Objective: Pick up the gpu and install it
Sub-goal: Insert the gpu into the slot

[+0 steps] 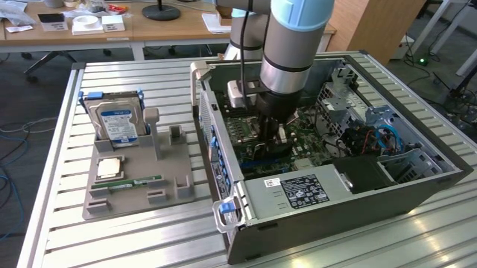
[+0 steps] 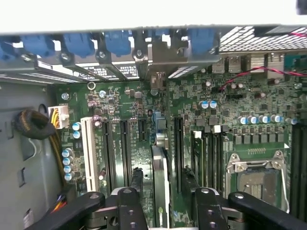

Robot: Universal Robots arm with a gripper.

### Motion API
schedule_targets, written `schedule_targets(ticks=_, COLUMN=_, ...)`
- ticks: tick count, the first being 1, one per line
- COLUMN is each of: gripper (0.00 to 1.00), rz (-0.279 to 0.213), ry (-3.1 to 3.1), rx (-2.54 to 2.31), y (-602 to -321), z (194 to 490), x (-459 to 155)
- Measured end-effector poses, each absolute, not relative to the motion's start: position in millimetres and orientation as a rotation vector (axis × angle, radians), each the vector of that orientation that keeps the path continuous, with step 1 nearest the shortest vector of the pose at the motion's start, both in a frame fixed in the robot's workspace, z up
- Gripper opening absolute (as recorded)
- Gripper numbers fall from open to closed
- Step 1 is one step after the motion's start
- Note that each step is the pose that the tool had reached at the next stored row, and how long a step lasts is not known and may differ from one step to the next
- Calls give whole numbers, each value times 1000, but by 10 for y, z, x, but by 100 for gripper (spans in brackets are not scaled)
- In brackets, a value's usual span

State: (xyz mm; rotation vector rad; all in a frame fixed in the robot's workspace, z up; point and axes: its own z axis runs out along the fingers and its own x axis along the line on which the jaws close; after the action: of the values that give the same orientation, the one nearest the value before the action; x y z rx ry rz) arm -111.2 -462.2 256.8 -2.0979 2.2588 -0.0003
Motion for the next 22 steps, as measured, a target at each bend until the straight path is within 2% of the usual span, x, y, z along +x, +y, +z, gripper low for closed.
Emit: schedule_targets(ticks=22, gripper=45, rz=-11, ry=2227, rx=-2153, y=-4606, z=2591, x=-1094)
